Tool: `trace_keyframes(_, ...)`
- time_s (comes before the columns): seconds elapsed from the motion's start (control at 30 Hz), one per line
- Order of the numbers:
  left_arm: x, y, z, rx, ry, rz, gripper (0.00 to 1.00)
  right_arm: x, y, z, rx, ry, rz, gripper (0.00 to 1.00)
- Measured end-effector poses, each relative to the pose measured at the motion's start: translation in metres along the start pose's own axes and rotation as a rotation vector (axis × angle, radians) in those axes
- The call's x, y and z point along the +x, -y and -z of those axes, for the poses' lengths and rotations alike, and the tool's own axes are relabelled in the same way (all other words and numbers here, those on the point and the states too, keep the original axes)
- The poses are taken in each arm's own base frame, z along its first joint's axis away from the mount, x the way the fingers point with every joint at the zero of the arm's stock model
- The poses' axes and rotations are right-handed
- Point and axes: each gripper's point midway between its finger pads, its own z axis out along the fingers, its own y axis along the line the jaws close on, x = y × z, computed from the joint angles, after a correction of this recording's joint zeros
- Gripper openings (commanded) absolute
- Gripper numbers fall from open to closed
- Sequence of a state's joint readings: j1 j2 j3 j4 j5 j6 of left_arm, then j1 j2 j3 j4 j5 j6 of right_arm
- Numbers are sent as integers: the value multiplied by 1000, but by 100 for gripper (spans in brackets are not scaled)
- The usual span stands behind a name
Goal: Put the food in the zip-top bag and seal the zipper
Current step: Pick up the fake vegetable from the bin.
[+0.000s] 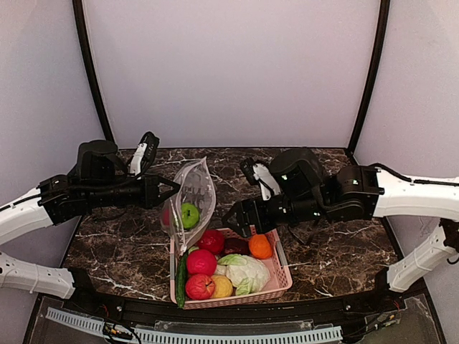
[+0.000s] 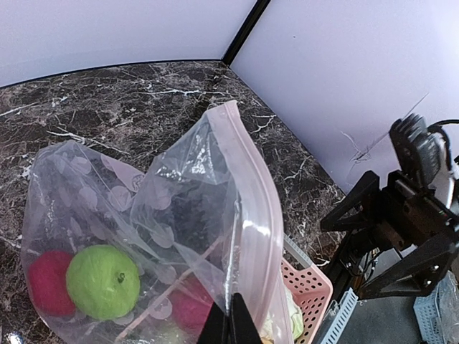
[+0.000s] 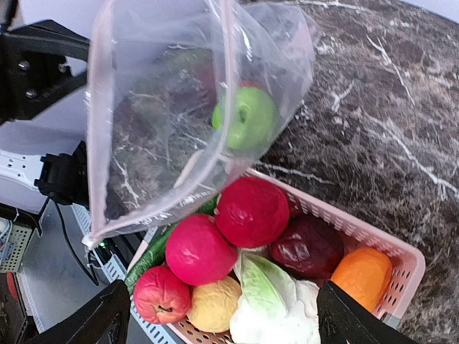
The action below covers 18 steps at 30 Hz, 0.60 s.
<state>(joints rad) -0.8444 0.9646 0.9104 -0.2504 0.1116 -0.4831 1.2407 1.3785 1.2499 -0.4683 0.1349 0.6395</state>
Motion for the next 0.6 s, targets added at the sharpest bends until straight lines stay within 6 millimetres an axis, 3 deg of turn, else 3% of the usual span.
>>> trace_keyframes(0.23, 0, 0, 0, 0, -1, 13, 1, 55, 29, -18, 115, -162, -56, 89)
trace_keyframes(0.6, -1, 1, 6, 5, 8, 18, 1, 131, 30, -47, 231, -354, -49, 90)
